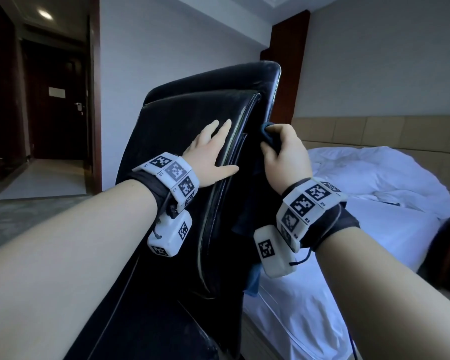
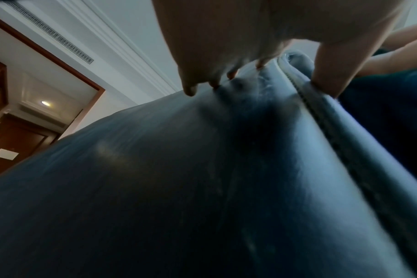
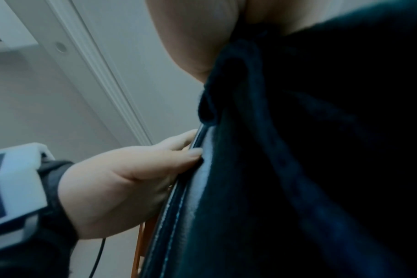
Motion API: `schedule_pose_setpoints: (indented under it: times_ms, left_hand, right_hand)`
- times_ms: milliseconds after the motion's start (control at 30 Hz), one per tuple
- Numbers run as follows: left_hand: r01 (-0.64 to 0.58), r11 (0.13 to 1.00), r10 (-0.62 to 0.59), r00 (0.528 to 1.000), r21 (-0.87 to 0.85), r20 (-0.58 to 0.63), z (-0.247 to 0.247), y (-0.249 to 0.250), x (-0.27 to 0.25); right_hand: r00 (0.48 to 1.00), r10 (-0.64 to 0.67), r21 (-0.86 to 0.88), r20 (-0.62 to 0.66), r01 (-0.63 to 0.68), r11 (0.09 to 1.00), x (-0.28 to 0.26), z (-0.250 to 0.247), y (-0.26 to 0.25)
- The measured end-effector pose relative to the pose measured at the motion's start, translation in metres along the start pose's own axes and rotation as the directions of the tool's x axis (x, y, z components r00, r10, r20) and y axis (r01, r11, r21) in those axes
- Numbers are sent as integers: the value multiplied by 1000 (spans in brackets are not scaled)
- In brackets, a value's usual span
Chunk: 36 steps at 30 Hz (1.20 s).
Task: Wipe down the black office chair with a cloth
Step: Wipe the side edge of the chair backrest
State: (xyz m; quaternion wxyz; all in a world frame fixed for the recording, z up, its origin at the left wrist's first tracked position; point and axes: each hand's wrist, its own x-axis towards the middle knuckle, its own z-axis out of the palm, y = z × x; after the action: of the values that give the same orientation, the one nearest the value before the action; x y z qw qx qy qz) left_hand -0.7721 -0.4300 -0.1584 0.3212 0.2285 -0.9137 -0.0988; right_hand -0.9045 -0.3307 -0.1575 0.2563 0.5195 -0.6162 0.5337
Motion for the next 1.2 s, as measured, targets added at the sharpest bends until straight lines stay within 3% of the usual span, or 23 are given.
schedule_pose_setpoints:
  times_ms: [133, 400, 567, 633, 733, 867, 967, 1067, 1200]
  left_hand:
    - [-47, 999, 47, 999, 8, 25, -12, 0, 18]
    - [-19, 998, 18, 1000, -63, -20, -79, 27, 102]
    - [-88, 995, 81, 989, 47, 121, -98, 41, 147]
    - [-102, 995, 99, 985, 12, 145, -96, 44, 154]
    - [-103, 989, 112, 990, -102, 82, -90, 46, 156]
    - [-146, 986, 149, 988, -77, 36, -89, 37, 161]
    - [-157, 983, 162, 986, -96, 45, -92, 34, 164]
    - [-149, 982, 153, 988, -117, 34, -91, 39, 164]
    - [-143, 983, 149, 988, -116, 45, -93, 45, 159]
  right_hand:
    - [999, -38, 26, 5, 38, 999, 13, -8, 8]
    - [996, 20, 122, -90, -9, 992, 39, -11, 12]
    - [998, 36, 228, -59, -21, 973, 39, 0, -1]
    - [999, 29, 223, -45, -18, 975, 44, 0, -3]
    - [997, 31, 226, -66, -15, 974, 63, -2, -4]
    - [990, 0, 259, -141, 36, 965, 104, -5, -5]
    - [987, 70, 313, -143, -22, 950, 127, -8, -2]
    - [979, 159, 330, -126, -110, 937, 111, -12, -2]
    - [991, 134, 313, 29, -136, 940, 68, -19, -8]
